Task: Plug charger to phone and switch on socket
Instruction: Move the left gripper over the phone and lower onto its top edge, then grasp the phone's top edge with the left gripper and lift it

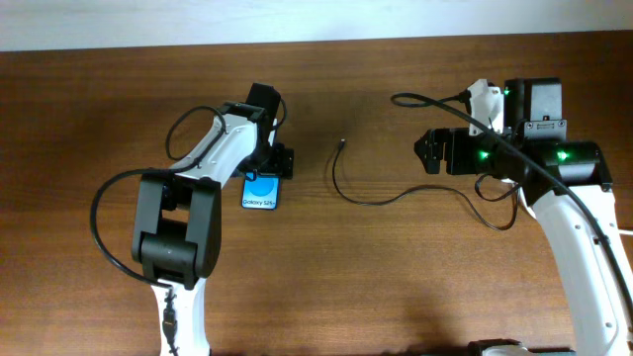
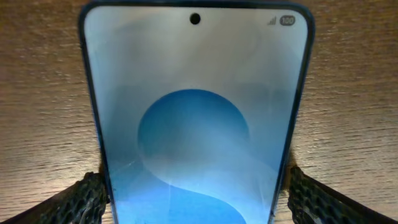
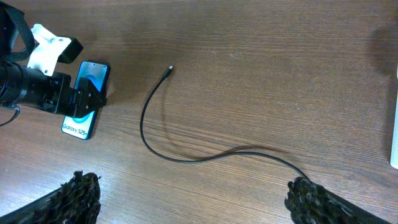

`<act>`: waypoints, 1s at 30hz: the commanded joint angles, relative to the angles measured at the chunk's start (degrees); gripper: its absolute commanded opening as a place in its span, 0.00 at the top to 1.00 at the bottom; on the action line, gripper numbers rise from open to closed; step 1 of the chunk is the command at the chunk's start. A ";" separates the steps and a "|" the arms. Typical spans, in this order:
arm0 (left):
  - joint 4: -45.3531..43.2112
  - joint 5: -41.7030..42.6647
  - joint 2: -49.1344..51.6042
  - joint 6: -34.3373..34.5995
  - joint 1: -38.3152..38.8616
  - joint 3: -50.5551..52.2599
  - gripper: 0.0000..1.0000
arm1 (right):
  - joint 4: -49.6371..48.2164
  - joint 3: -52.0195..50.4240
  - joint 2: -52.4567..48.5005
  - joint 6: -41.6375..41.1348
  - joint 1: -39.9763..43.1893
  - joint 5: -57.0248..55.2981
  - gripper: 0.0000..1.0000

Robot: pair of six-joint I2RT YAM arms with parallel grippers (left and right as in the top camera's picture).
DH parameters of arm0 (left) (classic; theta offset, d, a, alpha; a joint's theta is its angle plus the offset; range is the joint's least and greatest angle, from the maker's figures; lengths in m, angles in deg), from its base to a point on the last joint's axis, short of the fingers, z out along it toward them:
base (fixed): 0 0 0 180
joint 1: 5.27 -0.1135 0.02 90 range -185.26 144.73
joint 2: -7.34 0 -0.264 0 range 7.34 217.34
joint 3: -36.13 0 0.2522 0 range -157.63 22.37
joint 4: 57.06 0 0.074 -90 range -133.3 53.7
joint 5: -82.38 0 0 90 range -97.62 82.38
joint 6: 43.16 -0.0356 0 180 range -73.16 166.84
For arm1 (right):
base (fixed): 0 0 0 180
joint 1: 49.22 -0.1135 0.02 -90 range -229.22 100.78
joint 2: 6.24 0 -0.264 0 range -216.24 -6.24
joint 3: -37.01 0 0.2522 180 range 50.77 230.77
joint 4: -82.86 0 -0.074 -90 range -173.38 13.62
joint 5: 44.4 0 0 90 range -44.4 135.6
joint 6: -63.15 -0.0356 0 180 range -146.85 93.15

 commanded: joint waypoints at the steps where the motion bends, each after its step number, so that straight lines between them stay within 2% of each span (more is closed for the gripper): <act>1: 0.07 3.50 1.05 0.92 0.28 0.28 0.07 | 0.24 0.76 0.33 0.22 0.04 -0.52 0.02; 7: -1.01 0.33 1.66 0.52 0.28 0.31 0.05 | 0.68 0.76 0.33 0.22 0.04 -0.52 0.02; 8: -0.79 0.72 2.38 0.50 0.44 0.31 0.08 | 0.68 0.76 0.33 0.22 0.07 -0.52 0.02; 10: -0.81 0.70 2.91 0.50 0.44 0.31 0.21 | 0.70 0.76 0.33 0.22 0.04 -0.52 0.02; 12: -0.74 0.70 2.91 0.50 0.44 0.31 0.31 | 0.68 0.76 0.33 0.22 0.04 -0.52 0.02; 15: -0.11 0.70 2.89 0.50 0.39 -0.20 0.36 | 0.48 0.76 0.33 0.22 0.04 -0.52 0.02; 18: 4.66 0.72 2.89 0.52 0.39 -6.38 0.40 | 0.22 0.76 0.33 0.20 0.04 -0.52 0.02; 22: 6.78 0.72 2.89 0.94 0.39 -8.79 0.47 | -0.26 0.76 0.33 0.22 0.04 -0.52 0.02; 27: 7.52 0.72 2.86 1.38 0.37 -10.08 0.48 | -1.03 0.76 0.33 0.22 0.04 -0.52 0.02; 29: 9.35 0.72 2.86 1.38 0.22 -14.40 0.53 | -1.33 0.76 0.33 0.20 0.04 -0.50 0.02; 30: 10.34 0.72 2.86 1.38 0.11 -16.15 0.62 | -1.36 0.76 0.33 0.20 0.07 -0.50 0.02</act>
